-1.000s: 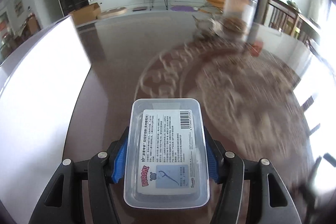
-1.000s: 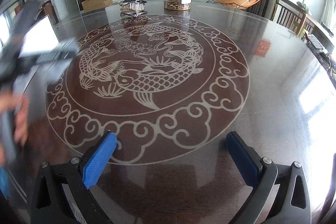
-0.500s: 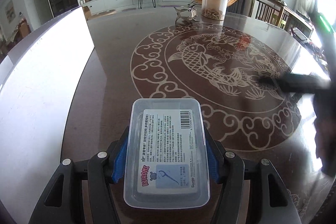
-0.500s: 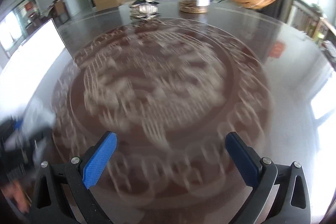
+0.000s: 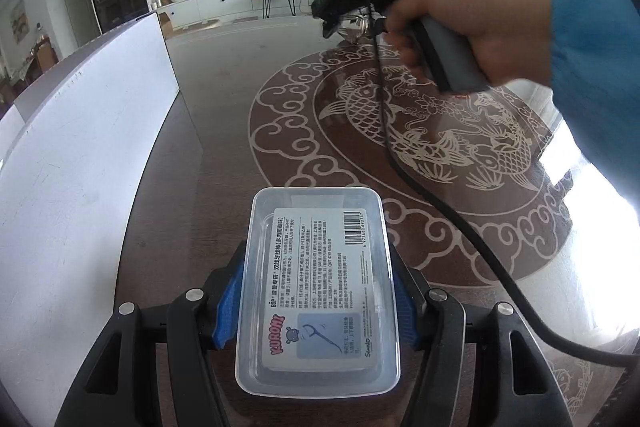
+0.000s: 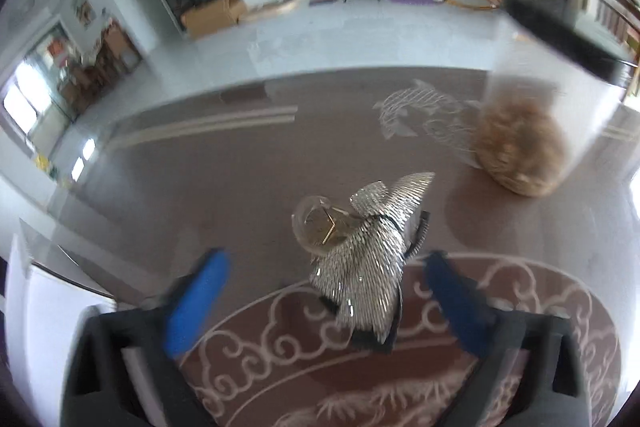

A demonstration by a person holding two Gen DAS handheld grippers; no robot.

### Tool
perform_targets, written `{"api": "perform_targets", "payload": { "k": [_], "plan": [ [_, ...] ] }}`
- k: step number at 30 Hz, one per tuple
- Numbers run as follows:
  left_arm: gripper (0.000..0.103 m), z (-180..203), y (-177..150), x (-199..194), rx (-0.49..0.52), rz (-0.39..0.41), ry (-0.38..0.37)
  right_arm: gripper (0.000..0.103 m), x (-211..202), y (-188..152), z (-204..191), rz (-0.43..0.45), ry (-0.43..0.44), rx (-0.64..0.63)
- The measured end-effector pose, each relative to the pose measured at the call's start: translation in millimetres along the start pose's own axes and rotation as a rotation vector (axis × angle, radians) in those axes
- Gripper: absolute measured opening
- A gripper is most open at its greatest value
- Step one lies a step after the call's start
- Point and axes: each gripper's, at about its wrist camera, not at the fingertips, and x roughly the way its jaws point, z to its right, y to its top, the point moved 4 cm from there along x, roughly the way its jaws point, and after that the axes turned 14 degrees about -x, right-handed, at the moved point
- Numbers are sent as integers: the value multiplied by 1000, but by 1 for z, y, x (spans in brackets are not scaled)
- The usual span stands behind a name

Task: Organize objects
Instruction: 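Grasp the sparkly bow clip with the right tool while the left tool holds the box, then carry box and bow clip over the bin and open both tools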

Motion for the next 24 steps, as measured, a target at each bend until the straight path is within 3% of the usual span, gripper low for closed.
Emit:
{"api": "perform_targets", "payload": {
  "k": [5, 11, 15, 19, 24],
  "plan": [
    [61, 0, 0, -1, -1, 0, 1, 52, -18, -31, 5, 46, -14, -96],
    [61, -1, 0, -2, -1, 0, 1, 52, -77, -126, 2, 89, -29, -170],
    [61, -1, -1, -3, -1, -1, 0, 52, -122, -209, -6, 122, -31, -120],
    [61, -2, -1, -4, -5, -3, -4, 52, -161, -265, -15, 157, -71, -55],
    [60, -3, -3, -5, -14, -14, -28, 52, -191, -295, -18, 178, -59, 21]
  ]
}}
